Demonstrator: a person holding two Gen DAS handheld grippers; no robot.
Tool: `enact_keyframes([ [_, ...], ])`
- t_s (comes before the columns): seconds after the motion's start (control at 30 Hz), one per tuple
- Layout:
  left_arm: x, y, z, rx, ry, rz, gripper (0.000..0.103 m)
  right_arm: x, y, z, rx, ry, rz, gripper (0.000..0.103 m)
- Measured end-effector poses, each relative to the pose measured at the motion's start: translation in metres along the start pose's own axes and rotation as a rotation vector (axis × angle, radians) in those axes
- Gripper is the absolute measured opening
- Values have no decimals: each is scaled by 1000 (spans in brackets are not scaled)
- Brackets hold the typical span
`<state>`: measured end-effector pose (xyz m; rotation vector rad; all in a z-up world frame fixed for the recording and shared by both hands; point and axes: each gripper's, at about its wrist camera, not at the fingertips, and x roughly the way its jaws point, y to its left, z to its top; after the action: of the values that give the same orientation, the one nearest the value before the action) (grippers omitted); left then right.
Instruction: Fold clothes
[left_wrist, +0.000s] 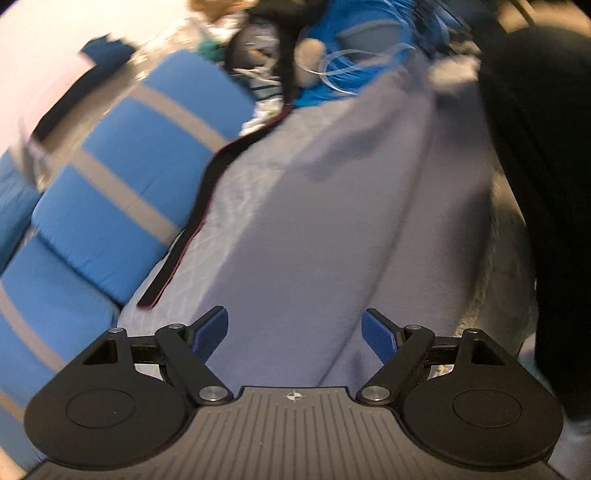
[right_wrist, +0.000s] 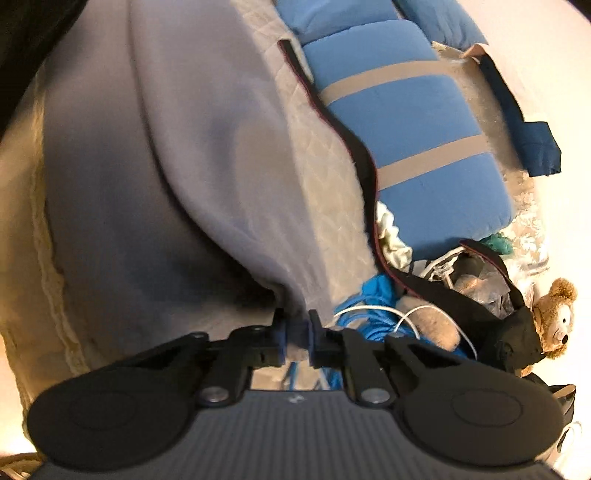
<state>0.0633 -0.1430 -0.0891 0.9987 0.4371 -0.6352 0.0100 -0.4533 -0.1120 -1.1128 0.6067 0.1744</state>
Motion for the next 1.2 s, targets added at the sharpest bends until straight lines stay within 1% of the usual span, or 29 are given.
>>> enact_keyframes([
  [0.07, 8, -12, 2, 54, 13, 25, 79, -6, -16, 4, 12, -17, 3, 11],
  [0.13, 15, -18, 4, 74, 30, 47, 74, -11, -30, 7, 20, -29, 1, 11],
  [0.17, 19, -19, 5, 73, 42, 55, 65, -13, -34, 8, 23, -32, -3, 11],
  [0.2, 24, -20, 7, 78, 65, 59, 60, -15, -39, 8, 27, -36, -6, 11],
  [0.27, 31, -24, 9, 117, 95, 71, 60, -19, -48, 10, 35, -43, -13, 11],
  [0.3, 31, -26, 8, 145, 95, 78, 55, -21, -52, 10, 38, -46, -16, 11],
  [0.33, 31, -28, 8, 173, 92, 84, 46, -23, -56, 11, 42, -50, -20, 11],
  [0.37, 30, -28, 8, 189, 95, 99, 16, -26, -61, 12, 46, -54, -23, 11],
  [0.4, 28, -28, 8, 200, 99, 117, 3, -28, -63, 12, 47, -56, -25, 11],
  [0.47, 23, -28, 8, 228, 105, 145, 3, -34, -60, 11, 37, -59, -20, 11],
  [0.53, 11, -28, 9, 276, 102, 170, 3, -38, -54, 10, 32, -61, -19, 11],
  [0.63, -7, -29, 9, 332, 89, 200, 3, -39, -37, 6, 20, -50, -14, 11],
  [0.67, -11, -31, 9, 349, 88, 199, 3, -39, -30, 4, 14, -43, -11, 11],
  [0.73, -18, -34, 7, 384, 88, 194, 3, -39, -16, 2, 9, -27, -7, 11],
  [0.83, -20, -39, 5, 409, 102, 175, 3, -39, 3, 0, -3, -16, 6, 11],
  [0.97, -20, -45, 4, 424, 121, 133, 3, -43, 24, -3, -46, -1, 17, 10],
  [1.1, -23, -50, -3, 416, 134, 113, 3, -48, 37, -6, -58, 13, 32, 10],
  [1.2, -23, -57, -9, 422, 140, 98, 3, -45, 48, -5, -101, 31, 35, 10],
])
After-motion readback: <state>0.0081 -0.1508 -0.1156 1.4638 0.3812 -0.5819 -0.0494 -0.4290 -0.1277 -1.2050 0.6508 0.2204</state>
